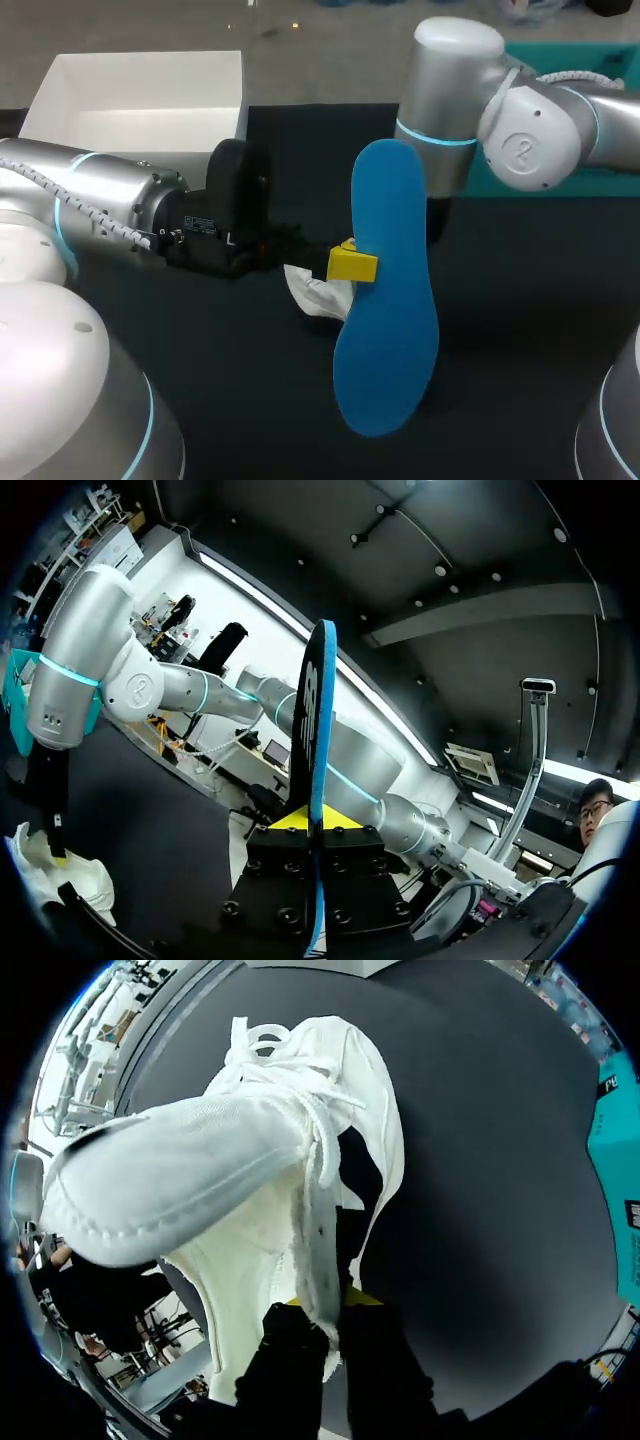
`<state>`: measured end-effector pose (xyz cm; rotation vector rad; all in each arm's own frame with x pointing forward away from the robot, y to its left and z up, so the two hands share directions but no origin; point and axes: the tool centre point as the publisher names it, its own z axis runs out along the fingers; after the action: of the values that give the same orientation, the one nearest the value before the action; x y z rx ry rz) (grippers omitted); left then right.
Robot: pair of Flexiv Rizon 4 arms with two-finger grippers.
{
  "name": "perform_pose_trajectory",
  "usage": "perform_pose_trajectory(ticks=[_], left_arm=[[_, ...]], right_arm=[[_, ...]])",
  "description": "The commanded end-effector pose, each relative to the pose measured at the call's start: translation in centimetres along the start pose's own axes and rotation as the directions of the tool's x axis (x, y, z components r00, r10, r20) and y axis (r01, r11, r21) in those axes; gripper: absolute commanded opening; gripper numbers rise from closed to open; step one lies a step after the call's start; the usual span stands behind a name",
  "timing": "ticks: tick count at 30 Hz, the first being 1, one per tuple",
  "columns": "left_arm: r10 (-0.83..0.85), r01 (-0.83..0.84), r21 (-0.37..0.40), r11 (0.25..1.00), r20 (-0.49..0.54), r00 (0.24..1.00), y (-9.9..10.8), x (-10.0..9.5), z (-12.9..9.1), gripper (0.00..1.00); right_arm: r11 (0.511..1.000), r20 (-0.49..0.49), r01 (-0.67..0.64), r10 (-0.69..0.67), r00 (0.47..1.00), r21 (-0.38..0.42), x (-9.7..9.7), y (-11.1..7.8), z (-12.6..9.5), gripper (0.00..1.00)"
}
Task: Take the shoe out of the shoebox, open the shoe tongue, remove and reinsert the insole, then place the shoe into the shoebox
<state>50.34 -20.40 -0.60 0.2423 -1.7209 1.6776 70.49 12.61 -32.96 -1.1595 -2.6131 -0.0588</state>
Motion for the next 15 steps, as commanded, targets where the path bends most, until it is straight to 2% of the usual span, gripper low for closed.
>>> perform_pose_trajectory(ticks=[1, 6, 10, 15], left_arm=[[0.0, 0.0, 0.0, 1.0, -0.001, 1.0, 0.0, -0.1, 0.1, 0.0], [0.0, 0.0, 0.0, 1.0, -0.001, 1.0, 0.0, -0.1, 0.1, 0.0], [0.0, 0.0, 0.0, 1.0, -0.001, 1.0, 0.0, -0.1, 0.1, 0.0], [0.0, 0.0, 0.0, 1.0, -0.001, 1.0, 0.0, -0.1, 0.1, 0.0]], right_arm=[[0.956, -0.042, -0.249, 0.246, 0.968, -0.157, 0.0, -0.8, 0.0, 0.0], [0.93, -0.064, -0.301, 0.294, 0.954, -0.212, -0.3, 0.3, 0.2, 0.0], [0.938, -0.011, -0.259, 0.264, 0.965, -0.231, -0.8, 0.6, 0.4, 0.0], [0.931, 0.01, -0.282, 0.293, 0.956, -0.232, -2.0, 0.9, 1.1, 0.0]])
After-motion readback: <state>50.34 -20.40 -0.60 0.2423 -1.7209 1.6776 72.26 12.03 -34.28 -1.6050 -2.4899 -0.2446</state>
